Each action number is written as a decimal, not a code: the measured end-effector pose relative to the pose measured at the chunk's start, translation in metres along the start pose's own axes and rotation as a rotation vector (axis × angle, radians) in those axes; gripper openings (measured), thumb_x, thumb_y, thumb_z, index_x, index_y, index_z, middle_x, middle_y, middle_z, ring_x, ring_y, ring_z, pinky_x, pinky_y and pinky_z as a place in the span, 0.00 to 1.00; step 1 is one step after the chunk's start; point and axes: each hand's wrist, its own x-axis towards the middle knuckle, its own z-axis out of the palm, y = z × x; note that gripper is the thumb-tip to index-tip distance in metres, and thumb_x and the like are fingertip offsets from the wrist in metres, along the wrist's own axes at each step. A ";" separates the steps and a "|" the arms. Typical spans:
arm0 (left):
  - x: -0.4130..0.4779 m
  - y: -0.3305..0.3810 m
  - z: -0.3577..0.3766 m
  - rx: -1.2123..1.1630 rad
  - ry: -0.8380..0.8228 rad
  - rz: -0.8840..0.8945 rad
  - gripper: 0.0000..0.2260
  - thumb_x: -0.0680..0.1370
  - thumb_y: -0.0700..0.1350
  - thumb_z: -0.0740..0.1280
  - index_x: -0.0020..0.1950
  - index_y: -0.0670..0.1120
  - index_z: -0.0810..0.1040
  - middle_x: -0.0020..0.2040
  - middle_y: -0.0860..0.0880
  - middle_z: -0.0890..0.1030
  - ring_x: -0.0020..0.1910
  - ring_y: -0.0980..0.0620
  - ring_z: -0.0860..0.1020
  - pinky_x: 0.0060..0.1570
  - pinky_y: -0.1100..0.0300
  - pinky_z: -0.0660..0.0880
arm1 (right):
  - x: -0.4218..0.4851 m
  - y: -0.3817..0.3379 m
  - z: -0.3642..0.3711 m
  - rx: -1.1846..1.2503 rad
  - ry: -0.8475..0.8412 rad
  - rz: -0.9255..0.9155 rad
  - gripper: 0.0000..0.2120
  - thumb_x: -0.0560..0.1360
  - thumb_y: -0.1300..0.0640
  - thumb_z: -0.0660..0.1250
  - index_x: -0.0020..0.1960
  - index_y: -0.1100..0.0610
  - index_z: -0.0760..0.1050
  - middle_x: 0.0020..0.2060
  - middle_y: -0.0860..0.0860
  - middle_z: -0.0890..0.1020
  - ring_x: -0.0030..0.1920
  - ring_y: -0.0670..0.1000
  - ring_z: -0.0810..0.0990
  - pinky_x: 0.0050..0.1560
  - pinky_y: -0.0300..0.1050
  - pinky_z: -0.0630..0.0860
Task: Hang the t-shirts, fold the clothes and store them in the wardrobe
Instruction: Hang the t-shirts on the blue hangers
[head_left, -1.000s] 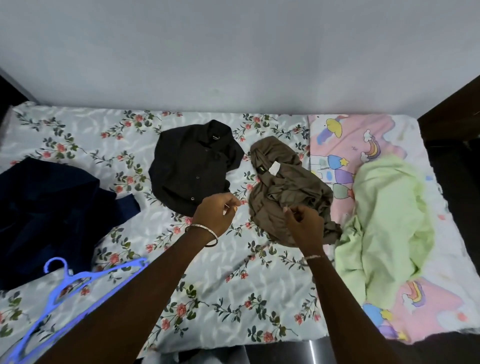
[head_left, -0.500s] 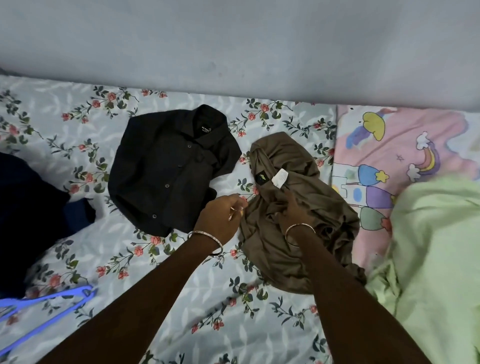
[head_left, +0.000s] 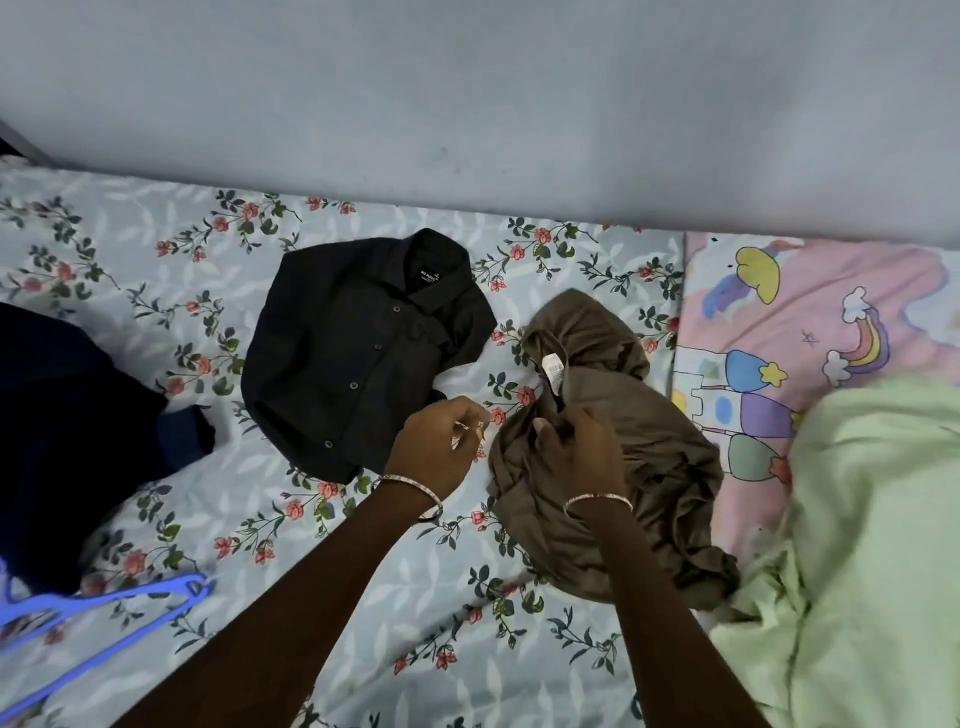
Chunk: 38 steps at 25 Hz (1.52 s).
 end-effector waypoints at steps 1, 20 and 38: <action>-0.002 0.007 -0.007 -0.012 0.009 0.007 0.07 0.77 0.38 0.68 0.51 0.48 0.83 0.47 0.55 0.83 0.45 0.56 0.81 0.48 0.60 0.78 | -0.011 -0.013 -0.009 0.025 0.065 -0.064 0.15 0.77 0.49 0.71 0.38 0.56 0.71 0.40 0.53 0.72 0.42 0.58 0.74 0.38 0.45 0.60; -0.150 0.060 -0.202 0.113 0.070 0.122 0.32 0.71 0.64 0.54 0.63 0.47 0.81 0.65 0.42 0.76 0.60 0.39 0.77 0.60 0.45 0.75 | -0.225 -0.309 -0.165 1.165 -0.237 -0.350 0.05 0.77 0.72 0.60 0.44 0.75 0.69 0.38 0.61 0.79 0.40 0.53 0.80 0.44 0.41 0.77; -0.327 -0.032 -0.374 0.401 0.318 -0.031 0.21 0.71 0.31 0.64 0.61 0.46 0.81 0.62 0.48 0.76 0.55 0.41 0.79 0.46 0.47 0.78 | -0.275 -0.365 -0.083 -0.384 0.010 -0.501 0.10 0.66 0.61 0.75 0.30 0.65 0.79 0.31 0.61 0.79 0.36 0.61 0.79 0.34 0.51 0.76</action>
